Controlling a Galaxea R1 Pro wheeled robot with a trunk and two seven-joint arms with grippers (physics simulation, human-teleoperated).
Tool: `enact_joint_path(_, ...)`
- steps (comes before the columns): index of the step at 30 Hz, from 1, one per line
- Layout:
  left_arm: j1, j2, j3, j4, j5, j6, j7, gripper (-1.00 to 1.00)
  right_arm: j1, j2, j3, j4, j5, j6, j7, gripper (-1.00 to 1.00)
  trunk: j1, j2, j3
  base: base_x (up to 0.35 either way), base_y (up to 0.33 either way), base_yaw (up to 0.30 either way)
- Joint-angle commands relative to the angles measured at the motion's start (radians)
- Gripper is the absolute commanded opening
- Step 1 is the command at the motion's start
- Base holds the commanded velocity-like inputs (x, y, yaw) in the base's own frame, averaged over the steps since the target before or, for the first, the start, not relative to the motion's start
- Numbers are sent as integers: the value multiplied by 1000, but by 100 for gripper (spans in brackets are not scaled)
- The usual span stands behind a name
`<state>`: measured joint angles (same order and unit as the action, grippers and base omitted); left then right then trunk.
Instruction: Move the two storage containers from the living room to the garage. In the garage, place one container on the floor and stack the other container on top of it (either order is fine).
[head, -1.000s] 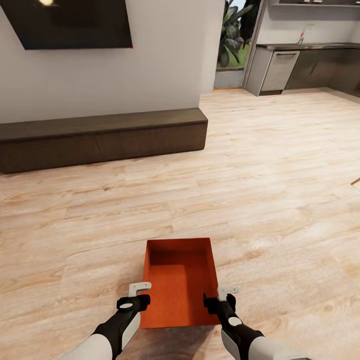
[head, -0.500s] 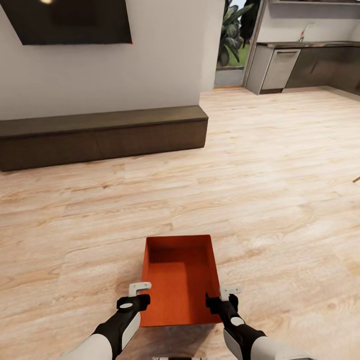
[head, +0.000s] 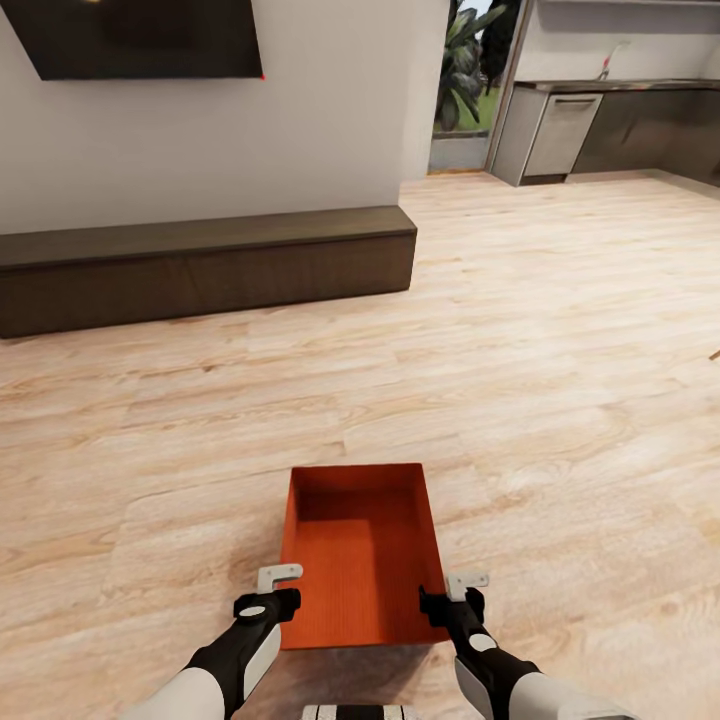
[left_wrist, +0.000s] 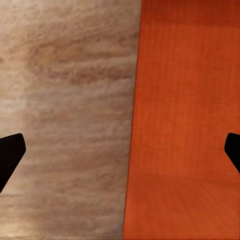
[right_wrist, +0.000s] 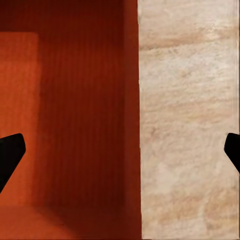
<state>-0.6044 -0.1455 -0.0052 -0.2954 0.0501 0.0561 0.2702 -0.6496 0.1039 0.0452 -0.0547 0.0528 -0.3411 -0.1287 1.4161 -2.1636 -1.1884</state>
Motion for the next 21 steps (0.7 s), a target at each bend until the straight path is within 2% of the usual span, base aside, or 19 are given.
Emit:
enact_joint_path(1,0,0,-1,-2,5,5,3,100,0,-1,5,1,6,-4,-8,100,4,-8,-4,0,0,0)
enact_joint_path(11,0,1,-1,-4,5,4,3,100,-1,-1,2,1,4,-18,-9,100,42,-78,-35,0,0,0)
enact_joint_path(21,0,1,-1,-5,5,-3,4,100,-1,-1,2,1,3,-18,-9,100,42,-78,-35,0,0,0)
